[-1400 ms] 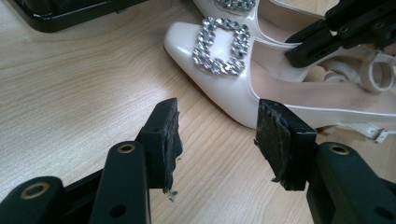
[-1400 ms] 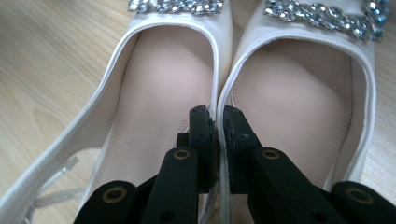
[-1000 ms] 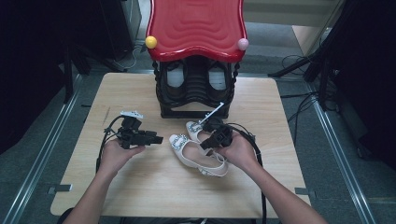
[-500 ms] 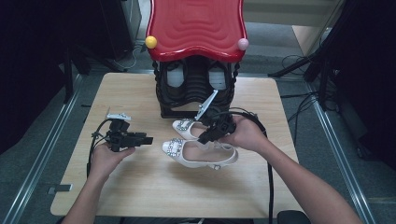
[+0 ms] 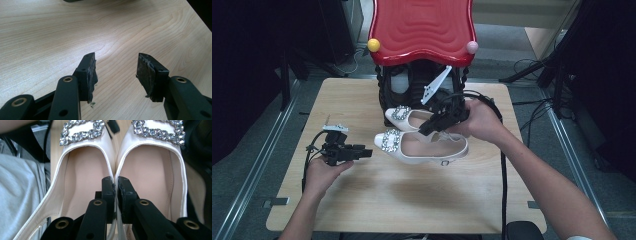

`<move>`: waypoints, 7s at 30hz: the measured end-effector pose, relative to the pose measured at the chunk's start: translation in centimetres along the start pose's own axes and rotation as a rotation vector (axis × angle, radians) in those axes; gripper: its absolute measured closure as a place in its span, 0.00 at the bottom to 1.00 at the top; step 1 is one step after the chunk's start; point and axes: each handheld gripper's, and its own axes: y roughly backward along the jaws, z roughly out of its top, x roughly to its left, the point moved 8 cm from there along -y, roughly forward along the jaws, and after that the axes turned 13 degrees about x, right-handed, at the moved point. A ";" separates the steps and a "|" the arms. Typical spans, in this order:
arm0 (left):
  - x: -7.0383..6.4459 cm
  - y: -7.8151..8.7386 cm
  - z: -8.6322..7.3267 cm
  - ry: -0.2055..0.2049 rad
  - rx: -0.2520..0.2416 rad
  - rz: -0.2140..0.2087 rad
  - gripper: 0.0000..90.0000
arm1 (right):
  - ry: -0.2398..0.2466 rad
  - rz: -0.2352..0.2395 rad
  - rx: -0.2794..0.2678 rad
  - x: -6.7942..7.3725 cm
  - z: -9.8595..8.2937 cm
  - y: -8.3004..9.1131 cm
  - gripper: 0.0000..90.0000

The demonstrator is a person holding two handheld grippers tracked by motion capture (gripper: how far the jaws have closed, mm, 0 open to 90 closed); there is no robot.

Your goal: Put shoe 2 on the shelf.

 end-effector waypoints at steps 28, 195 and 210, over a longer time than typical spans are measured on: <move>-0.5 -1.1 0.0 -0.001 0.023 -0.015 0.56 | -0.334 -0.003 -0.504 -3.0 6.7 15.3 0.96; -1.7 -2.8 2.4 -0.100 0.058 -0.062 0.56 | -0.983 -0.342 -0.764 -17.3 -11.9 14.8 0.51; -1.8 -3.0 2.4 -0.098 0.052 -0.063 0.55 | -0.989 -0.289 -0.739 -16.4 -13.8 10.6 0.45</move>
